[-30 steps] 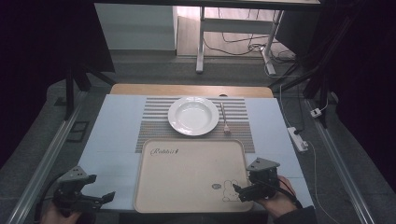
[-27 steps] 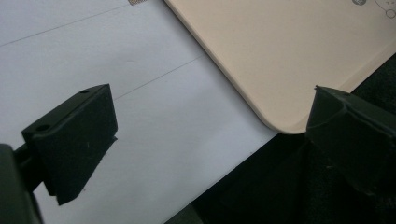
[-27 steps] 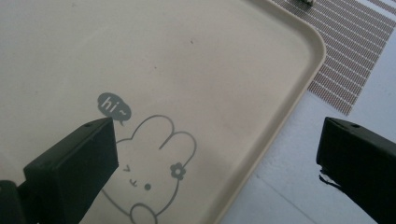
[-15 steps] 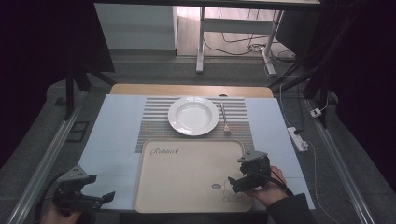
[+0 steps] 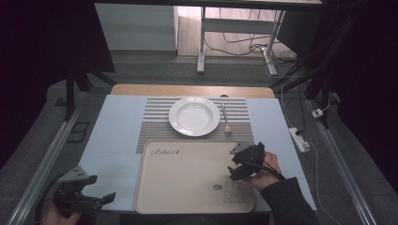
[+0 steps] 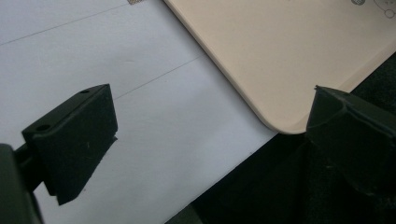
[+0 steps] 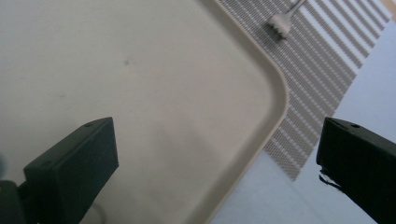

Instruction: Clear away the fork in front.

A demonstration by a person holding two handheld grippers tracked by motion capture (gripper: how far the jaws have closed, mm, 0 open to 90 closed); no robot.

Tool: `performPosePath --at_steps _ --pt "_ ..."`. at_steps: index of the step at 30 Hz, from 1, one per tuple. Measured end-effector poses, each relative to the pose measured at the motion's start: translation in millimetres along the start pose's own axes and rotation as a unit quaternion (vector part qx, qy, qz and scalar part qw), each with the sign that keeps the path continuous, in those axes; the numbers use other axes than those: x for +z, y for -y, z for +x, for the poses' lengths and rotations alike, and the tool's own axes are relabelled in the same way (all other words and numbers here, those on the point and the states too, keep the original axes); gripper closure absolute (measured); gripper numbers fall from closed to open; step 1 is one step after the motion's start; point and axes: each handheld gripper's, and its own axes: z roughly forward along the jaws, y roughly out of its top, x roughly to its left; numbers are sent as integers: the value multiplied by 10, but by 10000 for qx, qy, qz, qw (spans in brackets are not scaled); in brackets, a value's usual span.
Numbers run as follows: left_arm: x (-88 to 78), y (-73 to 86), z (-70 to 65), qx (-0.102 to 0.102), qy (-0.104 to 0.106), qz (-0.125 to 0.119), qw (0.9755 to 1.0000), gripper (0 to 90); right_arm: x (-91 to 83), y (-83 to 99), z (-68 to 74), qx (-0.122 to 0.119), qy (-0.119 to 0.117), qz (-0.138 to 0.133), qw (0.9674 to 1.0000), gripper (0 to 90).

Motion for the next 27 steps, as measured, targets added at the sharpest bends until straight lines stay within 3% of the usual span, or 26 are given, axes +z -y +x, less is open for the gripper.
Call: performPosePath --at_steps 7,18,27 --pt "0 0 5 -10 15 3 10000 21 139 -113 -117 -310 235 89 9992 0" --pt "1 -2 9 -33 15 18 10000 21 351 -325 -316 -850 734 245 9934 0" --pt "2 -2 11 -40 23 16 10000 23 509 -450 -417 -1098 875 352 9895 0"
